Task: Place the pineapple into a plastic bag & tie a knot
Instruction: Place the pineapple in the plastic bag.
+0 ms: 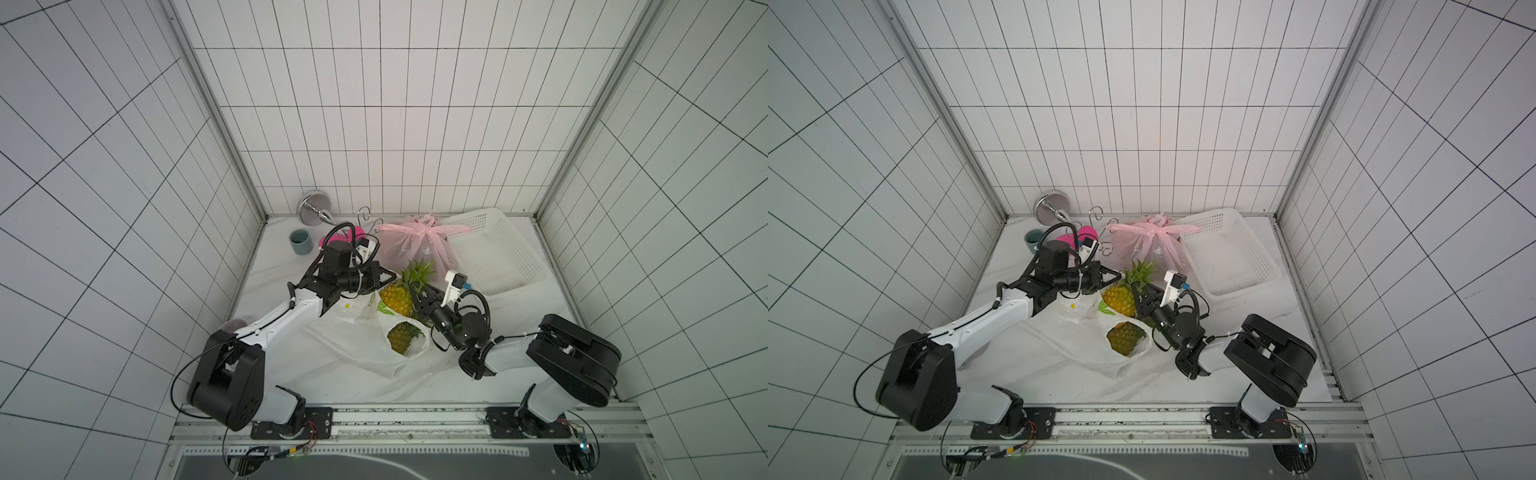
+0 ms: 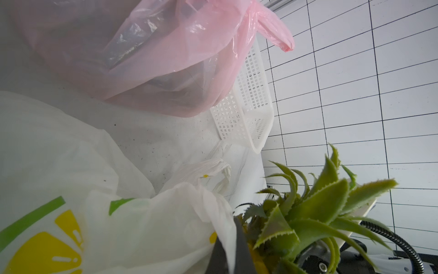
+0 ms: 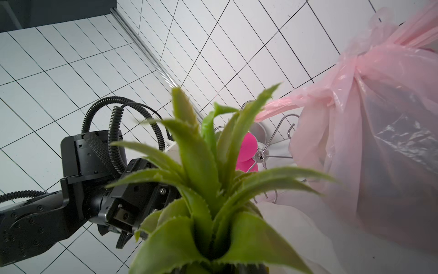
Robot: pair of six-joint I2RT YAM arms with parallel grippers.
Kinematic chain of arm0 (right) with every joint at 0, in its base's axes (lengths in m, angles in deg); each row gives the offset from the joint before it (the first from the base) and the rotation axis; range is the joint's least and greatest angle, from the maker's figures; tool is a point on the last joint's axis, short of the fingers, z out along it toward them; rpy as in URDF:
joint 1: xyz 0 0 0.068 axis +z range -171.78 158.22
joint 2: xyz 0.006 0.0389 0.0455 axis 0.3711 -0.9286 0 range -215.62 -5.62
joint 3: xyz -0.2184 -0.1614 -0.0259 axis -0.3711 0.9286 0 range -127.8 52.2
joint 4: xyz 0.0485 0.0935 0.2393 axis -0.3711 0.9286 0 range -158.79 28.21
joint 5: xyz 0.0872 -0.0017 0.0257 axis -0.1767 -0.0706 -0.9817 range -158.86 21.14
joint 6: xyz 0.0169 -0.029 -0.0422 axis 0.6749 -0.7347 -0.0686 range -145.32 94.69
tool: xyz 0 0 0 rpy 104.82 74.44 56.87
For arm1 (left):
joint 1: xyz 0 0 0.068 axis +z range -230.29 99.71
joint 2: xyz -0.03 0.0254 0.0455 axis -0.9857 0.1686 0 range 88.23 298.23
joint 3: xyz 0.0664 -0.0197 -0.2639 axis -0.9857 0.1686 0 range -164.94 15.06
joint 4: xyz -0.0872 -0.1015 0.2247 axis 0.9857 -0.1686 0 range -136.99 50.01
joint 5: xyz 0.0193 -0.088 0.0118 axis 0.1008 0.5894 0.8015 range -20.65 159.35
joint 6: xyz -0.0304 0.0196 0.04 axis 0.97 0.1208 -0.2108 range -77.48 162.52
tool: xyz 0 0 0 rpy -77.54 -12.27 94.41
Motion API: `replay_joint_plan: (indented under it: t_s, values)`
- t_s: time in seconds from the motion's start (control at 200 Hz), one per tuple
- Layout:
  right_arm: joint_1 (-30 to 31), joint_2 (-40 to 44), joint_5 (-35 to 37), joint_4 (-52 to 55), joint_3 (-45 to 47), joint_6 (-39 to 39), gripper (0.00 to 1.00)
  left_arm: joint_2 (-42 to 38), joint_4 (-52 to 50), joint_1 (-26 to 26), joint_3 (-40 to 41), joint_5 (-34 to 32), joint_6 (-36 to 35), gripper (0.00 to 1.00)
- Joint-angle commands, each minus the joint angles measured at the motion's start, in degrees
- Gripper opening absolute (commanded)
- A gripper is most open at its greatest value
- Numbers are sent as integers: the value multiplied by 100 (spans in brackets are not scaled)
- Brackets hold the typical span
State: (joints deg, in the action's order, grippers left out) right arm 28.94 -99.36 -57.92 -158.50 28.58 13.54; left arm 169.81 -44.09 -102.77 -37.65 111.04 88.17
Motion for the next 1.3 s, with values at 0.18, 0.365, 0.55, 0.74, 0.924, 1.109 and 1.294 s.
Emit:
replay_joint_plan:
  t_s: [0.18,0.365,0.55,0.74,0.924,1.109,1.294]
  values:
    - [131,-976,-246,-955,-438,-743,0,635,205,165,-630,266,179,0]
    - [199,-1345,-278,-416,-654,-975,0,921,-109,173,-1045,120,-78,0]
    - [184,-1208,-649,-147,-517,-1037,0,1115,-1008,235,-1566,-253,-788,14]
    - [-11,-773,-1172,680,-526,-852,0,247,-2976,235,-2084,-2152,-1852,40]
    - [-321,-528,-2105,1517,-724,-284,0,-1294,-3971,6,-1751,-3521,-2130,40]
    - [-387,-597,-2416,1851,-1005,51,0,-1937,-4531,-1227,-1016,-3646,-1503,49]
    - [-357,-498,-2107,2196,-1123,-9,0,-1738,-4619,-2729,-756,-4410,-642,58]
